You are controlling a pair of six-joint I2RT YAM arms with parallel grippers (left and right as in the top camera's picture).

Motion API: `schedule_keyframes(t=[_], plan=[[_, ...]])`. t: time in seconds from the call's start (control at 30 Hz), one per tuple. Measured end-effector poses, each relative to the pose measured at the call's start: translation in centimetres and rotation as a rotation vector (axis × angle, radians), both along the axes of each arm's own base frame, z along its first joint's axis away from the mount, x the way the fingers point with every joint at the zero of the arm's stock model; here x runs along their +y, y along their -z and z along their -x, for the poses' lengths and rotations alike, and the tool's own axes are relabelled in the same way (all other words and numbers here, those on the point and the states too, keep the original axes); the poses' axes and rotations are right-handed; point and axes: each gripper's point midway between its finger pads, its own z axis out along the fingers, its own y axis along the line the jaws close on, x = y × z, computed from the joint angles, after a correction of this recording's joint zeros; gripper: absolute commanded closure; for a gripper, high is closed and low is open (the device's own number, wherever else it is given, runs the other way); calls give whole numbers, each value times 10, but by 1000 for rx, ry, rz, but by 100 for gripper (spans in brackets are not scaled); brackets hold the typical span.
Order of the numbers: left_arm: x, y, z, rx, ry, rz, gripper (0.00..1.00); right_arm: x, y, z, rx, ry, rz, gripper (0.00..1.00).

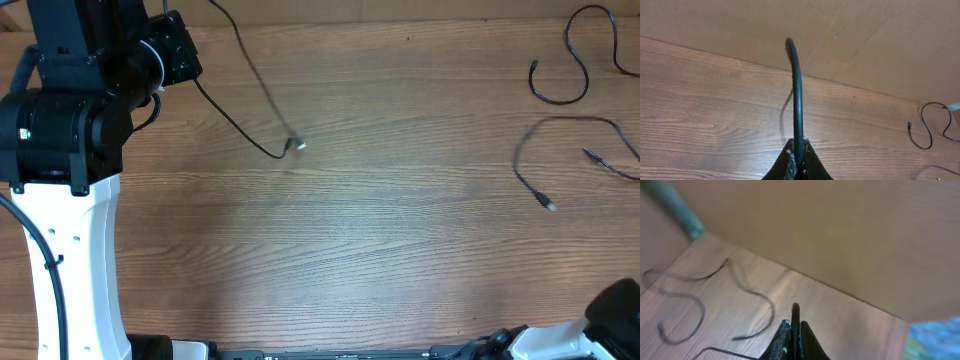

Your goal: Untangle cables

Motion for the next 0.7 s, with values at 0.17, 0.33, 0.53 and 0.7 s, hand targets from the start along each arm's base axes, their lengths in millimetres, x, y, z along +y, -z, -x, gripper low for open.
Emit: schedule_keyframes(t=[0.17, 0.33, 0.53, 0.7], plan=[[0, 0, 0, 2, -3, 5, 96, -20, 3, 41, -65, 86, -60, 96], [-2, 1, 1, 11, -8, 18, 96, -40, 5, 84, -140, 202, -102, 96], [-14, 0, 2, 4, 22, 22, 96, -52, 11, 108, -205, 253, -141, 96], [-20, -5, 0, -15, 27, 39, 96, -66, 54, 89, -212, 241, -237, 96]])
